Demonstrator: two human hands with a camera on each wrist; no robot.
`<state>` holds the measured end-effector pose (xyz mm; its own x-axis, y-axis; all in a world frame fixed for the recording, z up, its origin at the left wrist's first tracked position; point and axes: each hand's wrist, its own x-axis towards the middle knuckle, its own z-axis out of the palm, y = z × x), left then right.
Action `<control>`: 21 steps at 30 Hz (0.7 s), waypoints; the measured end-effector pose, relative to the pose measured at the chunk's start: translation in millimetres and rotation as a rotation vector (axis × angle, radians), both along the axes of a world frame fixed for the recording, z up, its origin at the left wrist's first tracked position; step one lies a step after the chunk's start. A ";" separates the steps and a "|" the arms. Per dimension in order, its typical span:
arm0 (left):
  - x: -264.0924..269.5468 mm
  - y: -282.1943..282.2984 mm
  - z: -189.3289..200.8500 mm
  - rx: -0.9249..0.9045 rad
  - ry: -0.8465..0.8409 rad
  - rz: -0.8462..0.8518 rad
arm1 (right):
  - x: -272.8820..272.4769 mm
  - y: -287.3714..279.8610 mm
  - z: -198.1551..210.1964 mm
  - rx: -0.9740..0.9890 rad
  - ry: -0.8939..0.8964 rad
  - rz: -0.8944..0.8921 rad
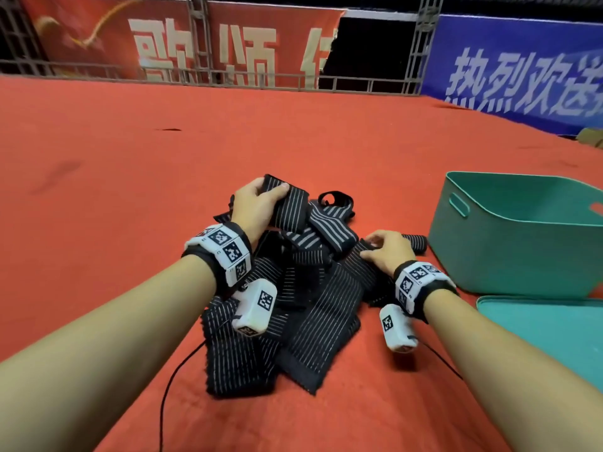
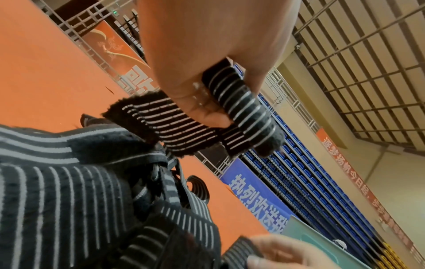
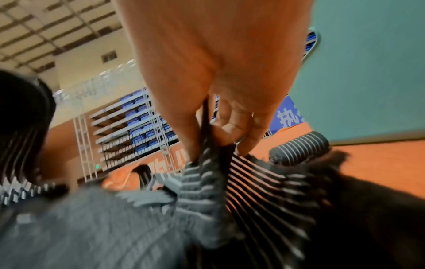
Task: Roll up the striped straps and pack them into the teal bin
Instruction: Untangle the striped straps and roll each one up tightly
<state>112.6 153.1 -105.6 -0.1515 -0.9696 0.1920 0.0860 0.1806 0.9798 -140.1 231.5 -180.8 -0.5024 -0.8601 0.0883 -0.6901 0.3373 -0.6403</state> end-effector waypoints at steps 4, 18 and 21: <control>-3.7 4.2 2.4 -0.065 -0.080 0.017 | 15.2 -1.2 45.0 -0.348 -0.242 0.130; 16.4 26.8 2.1 -0.316 -0.076 0.010 | 96.1 11.8 103.1 -0.437 -1.069 0.476; 29.6 22.2 0.8 -0.265 -0.009 0.036 | 98.1 10.2 96.0 -0.418 -0.938 0.449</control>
<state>142.1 175.4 -104.8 -0.1207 -0.8906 0.4384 0.0666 0.4334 0.8987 -42.0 241.7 -84.8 -0.1739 -0.9713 0.1623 0.1197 -0.1845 -0.9755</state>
